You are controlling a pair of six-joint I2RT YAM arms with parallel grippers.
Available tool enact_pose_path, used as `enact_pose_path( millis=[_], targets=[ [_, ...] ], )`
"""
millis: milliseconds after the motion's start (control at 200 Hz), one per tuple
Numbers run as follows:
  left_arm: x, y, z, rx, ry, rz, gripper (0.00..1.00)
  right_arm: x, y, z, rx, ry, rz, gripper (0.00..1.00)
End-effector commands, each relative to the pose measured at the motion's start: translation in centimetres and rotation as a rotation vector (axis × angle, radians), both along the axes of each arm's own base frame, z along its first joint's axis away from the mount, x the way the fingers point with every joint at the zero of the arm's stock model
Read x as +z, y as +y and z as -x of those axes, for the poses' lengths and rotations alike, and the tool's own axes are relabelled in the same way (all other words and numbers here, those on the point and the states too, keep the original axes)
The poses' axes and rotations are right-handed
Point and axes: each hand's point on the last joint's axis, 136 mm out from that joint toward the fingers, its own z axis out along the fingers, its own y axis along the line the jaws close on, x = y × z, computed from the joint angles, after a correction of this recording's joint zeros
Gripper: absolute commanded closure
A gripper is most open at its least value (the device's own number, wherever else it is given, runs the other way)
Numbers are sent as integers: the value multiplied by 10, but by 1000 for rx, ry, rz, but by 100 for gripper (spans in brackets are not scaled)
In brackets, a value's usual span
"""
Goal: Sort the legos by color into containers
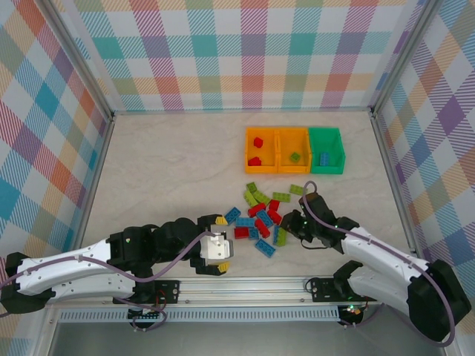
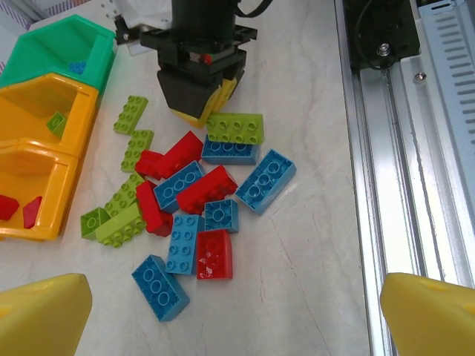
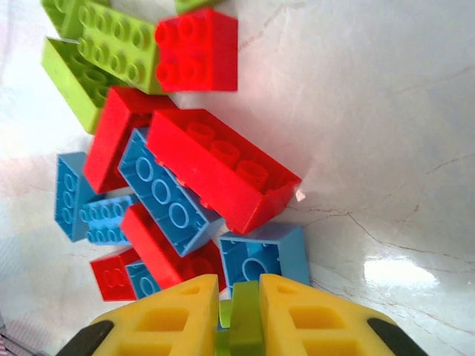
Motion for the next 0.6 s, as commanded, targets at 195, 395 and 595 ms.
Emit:
enact_pose_path(
  millis=[195, 395, 595],
  targets=[
    [2, 1, -1, -3, -32, 20, 0, 50, -11, -35, -7, -137, 29, 82],
    [0, 3, -1, -2, -30, 22, 0, 25, 0, -8, 196, -3, 97, 43],
    [-1, 2, -4, -2, -16, 31, 0, 13, -2, 37, 342, 63, 282, 40]
  ],
)
